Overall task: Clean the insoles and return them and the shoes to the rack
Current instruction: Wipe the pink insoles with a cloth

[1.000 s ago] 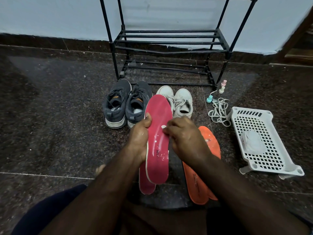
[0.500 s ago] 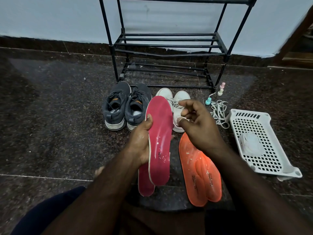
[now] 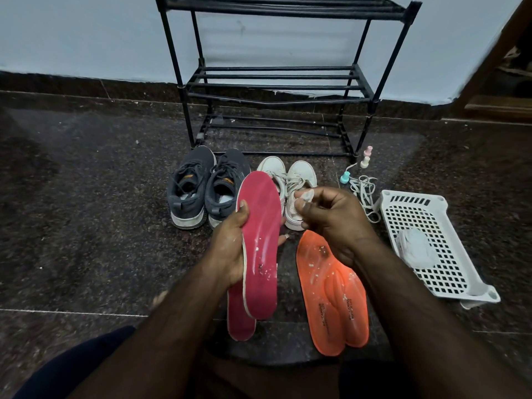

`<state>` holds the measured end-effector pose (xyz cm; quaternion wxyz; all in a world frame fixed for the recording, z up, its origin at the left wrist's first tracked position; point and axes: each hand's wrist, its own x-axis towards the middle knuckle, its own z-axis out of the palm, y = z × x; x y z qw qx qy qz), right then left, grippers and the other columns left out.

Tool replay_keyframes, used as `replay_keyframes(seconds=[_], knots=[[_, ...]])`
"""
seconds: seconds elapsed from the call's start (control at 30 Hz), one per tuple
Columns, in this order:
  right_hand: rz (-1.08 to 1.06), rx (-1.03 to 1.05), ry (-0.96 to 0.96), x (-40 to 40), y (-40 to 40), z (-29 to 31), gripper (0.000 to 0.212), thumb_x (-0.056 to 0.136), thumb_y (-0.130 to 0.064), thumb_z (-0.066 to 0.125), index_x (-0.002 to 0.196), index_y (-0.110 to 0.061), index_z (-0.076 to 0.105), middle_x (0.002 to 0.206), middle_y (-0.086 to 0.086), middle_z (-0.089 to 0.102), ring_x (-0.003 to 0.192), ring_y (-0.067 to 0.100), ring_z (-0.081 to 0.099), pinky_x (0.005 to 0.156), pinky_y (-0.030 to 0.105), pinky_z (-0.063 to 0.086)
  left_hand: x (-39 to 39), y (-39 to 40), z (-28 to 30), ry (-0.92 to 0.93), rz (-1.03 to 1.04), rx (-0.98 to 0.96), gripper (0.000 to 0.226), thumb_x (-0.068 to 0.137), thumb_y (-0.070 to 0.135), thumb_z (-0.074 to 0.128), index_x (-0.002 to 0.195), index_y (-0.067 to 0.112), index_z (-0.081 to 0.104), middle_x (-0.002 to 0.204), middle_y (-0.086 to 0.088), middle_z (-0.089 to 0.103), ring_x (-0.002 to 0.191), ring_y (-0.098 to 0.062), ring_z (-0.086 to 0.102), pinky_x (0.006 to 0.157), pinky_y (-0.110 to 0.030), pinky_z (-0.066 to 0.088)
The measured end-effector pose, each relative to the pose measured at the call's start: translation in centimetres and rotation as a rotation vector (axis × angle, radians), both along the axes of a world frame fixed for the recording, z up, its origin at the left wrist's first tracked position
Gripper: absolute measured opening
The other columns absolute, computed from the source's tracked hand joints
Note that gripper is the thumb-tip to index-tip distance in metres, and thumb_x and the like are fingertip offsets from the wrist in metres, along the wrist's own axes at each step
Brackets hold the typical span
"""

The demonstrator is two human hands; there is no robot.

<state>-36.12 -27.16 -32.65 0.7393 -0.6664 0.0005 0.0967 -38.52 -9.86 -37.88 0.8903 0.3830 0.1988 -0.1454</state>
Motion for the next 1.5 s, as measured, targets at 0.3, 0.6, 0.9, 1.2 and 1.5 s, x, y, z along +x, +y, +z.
replay_keyframes(seconds=[0.3, 0.6, 0.9, 1.2, 1.5], knots=[[0.083, 0.196, 0.093, 0.6, -1.3, 1.1, 0.027, 0.074, 0.016, 0.064, 0.089, -0.006, 0.068, 0.083, 0.012, 0.065, 0.071, 0.018, 0.062, 0.072, 0.030, 0.057, 0.0, 0.1, -0.1, 0.000, -0.010, -0.002, 0.058, 0.099, 0.049, 0.048, 0.135, 0.003, 0.052, 0.123, -0.025, 0.066, 0.117, -0.039, 0.064, 0.097, -0.058, 0.052], [0.057, -0.093, -0.116, 0.1, -0.3, 0.2, 0.026, 0.079, 0.013, 0.065, 0.083, -0.011, 0.073, 0.074, 0.008, 0.069, 0.067, 0.017, 0.061, 0.070, 0.029, 0.051, -0.1, -0.2, 0.2, 0.000, -0.017, 0.029, 0.058, 0.101, 0.049, 0.045, 0.137, 0.005, 0.051, 0.124, -0.025, 0.067, 0.114, -0.040, 0.066, 0.097, -0.058, 0.052], [0.186, -0.963, -0.722, -0.8, 2.1, -2.6, 0.027, 0.083, -0.007, 0.062, 0.106, -0.009, 0.075, 0.098, 0.007, 0.063, 0.089, 0.020, 0.062, 0.079, 0.021, 0.044, -0.5, -0.6, 0.5, 0.014, -0.022, 0.011, 0.061, 0.103, 0.051, 0.039, 0.129, 0.000, 0.060, 0.104, -0.021, 0.072, 0.087, -0.031, 0.072, 0.077, -0.040, 0.061], [0.274, -0.913, -0.796, -3.6, 4.4, -3.7, 0.021, 0.072, -0.007, 0.066, 0.089, -0.014, 0.076, 0.083, 0.001, 0.071, 0.078, 0.024, 0.065, 0.073, 0.034, 0.053, 0.0, -0.1, 0.7, 0.084, 0.038, 0.015, 0.071, 0.098, 0.061, 0.042, 0.124, -0.002, 0.062, 0.108, -0.022, 0.071, 0.091, -0.034, 0.071, 0.090, -0.047, 0.053], [0.114, -0.914, -0.721, -2.7, 4.6, -3.5, 0.013, 0.080, -0.012, 0.067, 0.090, -0.013, 0.075, 0.084, 0.003, 0.067, 0.078, 0.020, 0.063, 0.072, 0.033, 0.051, -0.5, -0.7, 1.0, 0.019, 0.005, -0.062, 0.064, 0.100, 0.055, 0.040, 0.119, -0.002, 0.063, 0.098, -0.018, 0.070, 0.088, -0.029, 0.067, 0.091, -0.041, 0.052]])
